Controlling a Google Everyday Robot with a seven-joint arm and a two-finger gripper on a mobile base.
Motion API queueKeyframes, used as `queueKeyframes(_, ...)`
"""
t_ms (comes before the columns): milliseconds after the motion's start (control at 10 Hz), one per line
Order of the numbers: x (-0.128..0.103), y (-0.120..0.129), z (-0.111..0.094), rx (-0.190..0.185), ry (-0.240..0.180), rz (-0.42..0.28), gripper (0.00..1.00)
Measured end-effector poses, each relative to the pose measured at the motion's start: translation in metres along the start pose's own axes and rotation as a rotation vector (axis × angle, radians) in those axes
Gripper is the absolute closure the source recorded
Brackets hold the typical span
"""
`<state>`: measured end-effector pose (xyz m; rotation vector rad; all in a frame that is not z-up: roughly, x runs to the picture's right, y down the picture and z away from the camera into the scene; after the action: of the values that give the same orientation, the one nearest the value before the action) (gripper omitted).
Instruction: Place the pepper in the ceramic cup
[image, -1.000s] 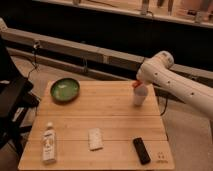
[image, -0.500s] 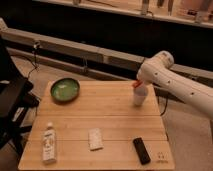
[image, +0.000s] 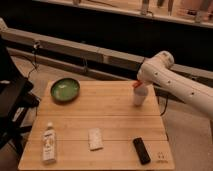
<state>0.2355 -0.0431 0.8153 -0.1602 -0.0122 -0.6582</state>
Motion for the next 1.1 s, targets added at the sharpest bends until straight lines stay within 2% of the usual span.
queueKeyframes(400,-0.0007,0.0017,0.0014,-0.005,-0.001,0.004,0.6)
queueKeyframes(500,-0.0003,0.0017,0.0012,-0.005,0.0,0.006,0.57)
queueKeyframes(1100,-0.0009,0.004,0.0029,-0.013,0.0,0.012,0.57)
